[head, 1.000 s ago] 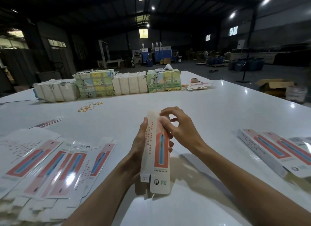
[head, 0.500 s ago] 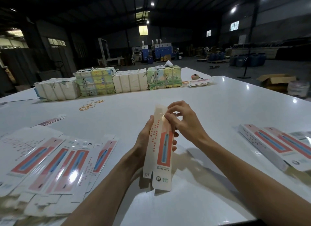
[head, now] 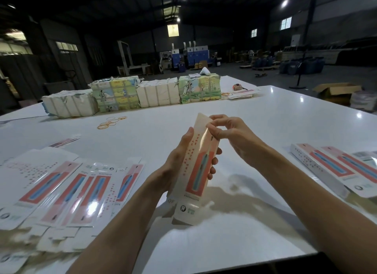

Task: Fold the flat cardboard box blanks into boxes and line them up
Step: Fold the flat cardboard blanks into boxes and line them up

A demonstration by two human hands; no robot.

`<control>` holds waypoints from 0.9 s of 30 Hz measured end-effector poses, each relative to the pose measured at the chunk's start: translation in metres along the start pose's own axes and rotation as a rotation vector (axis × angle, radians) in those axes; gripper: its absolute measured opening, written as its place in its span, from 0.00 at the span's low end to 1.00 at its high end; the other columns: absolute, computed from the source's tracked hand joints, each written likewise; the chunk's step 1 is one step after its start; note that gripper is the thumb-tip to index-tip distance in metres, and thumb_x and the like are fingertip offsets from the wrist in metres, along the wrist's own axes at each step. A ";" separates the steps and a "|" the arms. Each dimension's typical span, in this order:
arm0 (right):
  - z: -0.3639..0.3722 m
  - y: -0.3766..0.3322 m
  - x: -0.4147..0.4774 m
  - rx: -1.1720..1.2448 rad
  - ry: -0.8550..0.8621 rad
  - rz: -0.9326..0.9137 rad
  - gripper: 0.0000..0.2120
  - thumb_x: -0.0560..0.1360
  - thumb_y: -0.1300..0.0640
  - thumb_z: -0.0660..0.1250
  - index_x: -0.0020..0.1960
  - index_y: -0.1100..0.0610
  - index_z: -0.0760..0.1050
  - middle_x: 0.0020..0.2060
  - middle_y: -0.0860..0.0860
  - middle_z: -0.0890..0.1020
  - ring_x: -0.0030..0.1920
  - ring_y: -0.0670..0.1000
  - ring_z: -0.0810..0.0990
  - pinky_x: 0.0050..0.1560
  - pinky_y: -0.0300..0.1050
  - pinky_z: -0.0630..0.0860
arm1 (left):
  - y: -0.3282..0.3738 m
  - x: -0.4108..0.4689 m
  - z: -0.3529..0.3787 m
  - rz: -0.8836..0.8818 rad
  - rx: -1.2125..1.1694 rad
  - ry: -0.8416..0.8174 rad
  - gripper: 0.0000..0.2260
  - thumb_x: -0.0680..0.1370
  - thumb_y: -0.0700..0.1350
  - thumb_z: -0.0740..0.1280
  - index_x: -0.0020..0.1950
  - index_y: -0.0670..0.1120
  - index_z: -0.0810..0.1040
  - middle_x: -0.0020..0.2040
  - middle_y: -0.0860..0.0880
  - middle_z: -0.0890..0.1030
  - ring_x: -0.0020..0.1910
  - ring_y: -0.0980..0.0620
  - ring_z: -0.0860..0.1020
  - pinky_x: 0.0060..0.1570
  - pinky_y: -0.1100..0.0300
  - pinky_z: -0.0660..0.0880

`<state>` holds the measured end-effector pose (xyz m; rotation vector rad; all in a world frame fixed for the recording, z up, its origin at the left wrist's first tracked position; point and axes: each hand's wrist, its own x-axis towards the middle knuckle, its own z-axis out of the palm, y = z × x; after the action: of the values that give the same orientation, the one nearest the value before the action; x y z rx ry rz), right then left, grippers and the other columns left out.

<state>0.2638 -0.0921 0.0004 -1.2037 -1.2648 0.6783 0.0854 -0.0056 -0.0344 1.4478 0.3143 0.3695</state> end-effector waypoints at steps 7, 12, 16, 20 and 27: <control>0.008 0.004 0.000 0.119 0.018 -0.087 0.16 0.81 0.53 0.70 0.57 0.67 0.81 0.64 0.53 0.81 0.65 0.56 0.80 0.73 0.57 0.73 | -0.005 0.009 0.017 -0.016 -0.239 0.087 0.31 0.81 0.72 0.51 0.52 0.43 0.72 0.35 0.48 0.73 0.29 0.54 0.72 0.30 0.62 0.75; 0.030 0.023 -0.002 0.205 0.068 -0.015 0.25 0.78 0.48 0.71 0.72 0.53 0.71 0.63 0.54 0.83 0.61 0.55 0.84 0.68 0.58 0.78 | -0.004 0.008 0.013 0.044 -0.517 0.081 0.29 0.81 0.70 0.54 0.55 0.43 0.72 0.35 0.47 0.73 0.27 0.55 0.72 0.27 0.65 0.75; 0.037 0.036 -0.005 0.152 0.060 -0.042 0.22 0.81 0.51 0.70 0.72 0.50 0.68 0.51 0.53 0.87 0.53 0.57 0.87 0.55 0.51 0.84 | -0.008 0.007 0.011 0.082 -0.437 0.169 0.33 0.79 0.71 0.55 0.61 0.43 0.75 0.39 0.43 0.78 0.32 0.51 0.79 0.33 0.60 0.80; 0.034 0.038 -0.006 0.119 0.094 -0.063 0.21 0.83 0.51 0.69 0.72 0.50 0.66 0.48 0.55 0.88 0.48 0.56 0.88 0.44 0.45 0.83 | -0.013 0.009 0.009 0.233 -0.074 0.443 0.25 0.84 0.65 0.55 0.74 0.51 0.69 0.53 0.41 0.86 0.46 0.40 0.88 0.41 0.51 0.85; 0.038 0.034 -0.006 0.066 0.116 -0.085 0.20 0.81 0.48 0.71 0.70 0.49 0.71 0.52 0.49 0.88 0.53 0.54 0.88 0.46 0.46 0.85 | -0.020 0.007 0.004 0.533 0.253 0.646 0.19 0.89 0.50 0.58 0.78 0.66 0.64 0.66 0.50 0.81 0.52 0.50 0.87 0.42 0.58 0.84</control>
<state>0.2336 -0.0761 -0.0377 -1.1130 -1.1815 0.5755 0.0945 -0.0082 -0.0543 1.6226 0.5014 1.2791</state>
